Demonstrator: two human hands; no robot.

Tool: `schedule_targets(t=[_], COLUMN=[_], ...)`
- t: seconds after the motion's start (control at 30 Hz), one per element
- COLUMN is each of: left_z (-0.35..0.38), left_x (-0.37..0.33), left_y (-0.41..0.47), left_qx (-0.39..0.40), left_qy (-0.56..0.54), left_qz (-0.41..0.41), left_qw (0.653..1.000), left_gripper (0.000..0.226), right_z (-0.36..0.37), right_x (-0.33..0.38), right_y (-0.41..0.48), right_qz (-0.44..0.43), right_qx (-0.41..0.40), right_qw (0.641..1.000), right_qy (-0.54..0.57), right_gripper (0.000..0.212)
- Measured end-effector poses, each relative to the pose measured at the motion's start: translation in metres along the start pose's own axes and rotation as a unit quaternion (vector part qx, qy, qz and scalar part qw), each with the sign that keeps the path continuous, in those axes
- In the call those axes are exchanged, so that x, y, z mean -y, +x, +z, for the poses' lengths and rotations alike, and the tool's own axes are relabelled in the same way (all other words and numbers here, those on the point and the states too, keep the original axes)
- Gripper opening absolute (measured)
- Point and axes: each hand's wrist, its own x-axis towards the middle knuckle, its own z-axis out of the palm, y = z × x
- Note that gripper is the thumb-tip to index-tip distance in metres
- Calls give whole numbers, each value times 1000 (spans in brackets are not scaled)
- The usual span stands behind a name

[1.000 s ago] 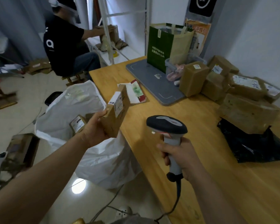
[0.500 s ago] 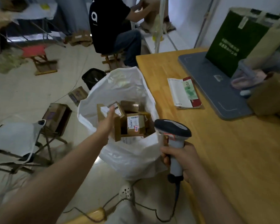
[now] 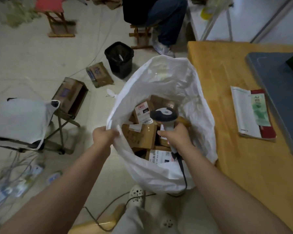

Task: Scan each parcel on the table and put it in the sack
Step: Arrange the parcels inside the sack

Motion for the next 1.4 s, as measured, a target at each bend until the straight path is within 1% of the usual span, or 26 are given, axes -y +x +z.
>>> schedule_targets(t=[0.03,0.07,0.17,0.23,0.27,0.33,0.4,0.43,0.5,0.57,0.67,0.77,0.83,0.93,1.03,1.1,1.17,1.2,1.23,1.27,1.3,1.33,1.37,1.4], left_z=[-8,-15,-32,-38,-39,-39,-38,-38,-38,-36,-27,-15,-10,-13,-19,-23,-26,-26,-24,-21,-17,-12,-5,2], left_x=[0,2,5,5,4,3,3,2,-1,-6,-15,-20,-22,-19,-14,-13,-14,-16,-19,-22,-27,-33,-40,-46], left_y=[-1,-2,-5,-5,-6,-6,-6,-6,-4,-5,-11,-13,-11,-8,-10,-9,-5,-1,2,4,6,7,6,5], left_qx=[22,41,50,55,63,76,89,89,82,74,72,80,70,52,57,50,26,12,-1,-18,-36,-55,-70,-75], left_qy=[-4,-7,-23,-39,-46,-60,-66,-66,-71,-79,-82,-98,-105,-113,-95,-89,-51,-18,23,81,162,260,346,406], left_qz=[0,1,-6,-21,-29,-44,-51,-52,-55,-55,-55,-54,-56,-62,-72,-81,-68,-48,-22,11,58,109,153,180], left_qw=[1000,999,998,997,997,994,993,992,993,993,992,990,990,990,991,991,996,999,999,997,984,958,923,893], left_gripper=[16,20,32,28,23,18,19,19,18,19,21,27,29,30,27,25,30,38,51,67,82,93,99,102], right_z=[9,18,45,60,67,79,87,90,88,77,54,56,75,100,97,87,75,67,57,47,35,21,7,-6], right_x=[-3,-6,-20,-29,-34,-43,-52,-53,-52,-41,-18,-3,-4,-17,-30,-36,-34,-30,-22,-14,-6,3,11,18], right_y=[12,23,52,65,70,77,84,86,90,89,82,77,79,86,91,91,86,82,75,67,58,48,37,28], right_qz=[5,16,62,67,66,68,72,70,53,7,-55,-93,-89,-70,-42,-14,3,3,-2,-11,-23,-39,-60,-87], right_qx=[11,23,53,65,69,73,69,68,70,73,69,77,103,128,164,195,187,171,156,145,133,115,82,25], right_qw=[1000,999,993,990,989,987,984,983,980,973,944,912,907,916,916,925,942,950,958,964,970,974,977,976], right_qy=[-22,-46,-91,-105,-111,-129,-148,-155,-177,-220,-319,-393,-399,-374,-364,-327,-280,-261,-241,-221,-204,-191,-187,-197], right_gripper=[24,25,33,39,39,34,21,18,19,13,18,26,28,28,30,33,40,41,37,28,20,19,20,28])
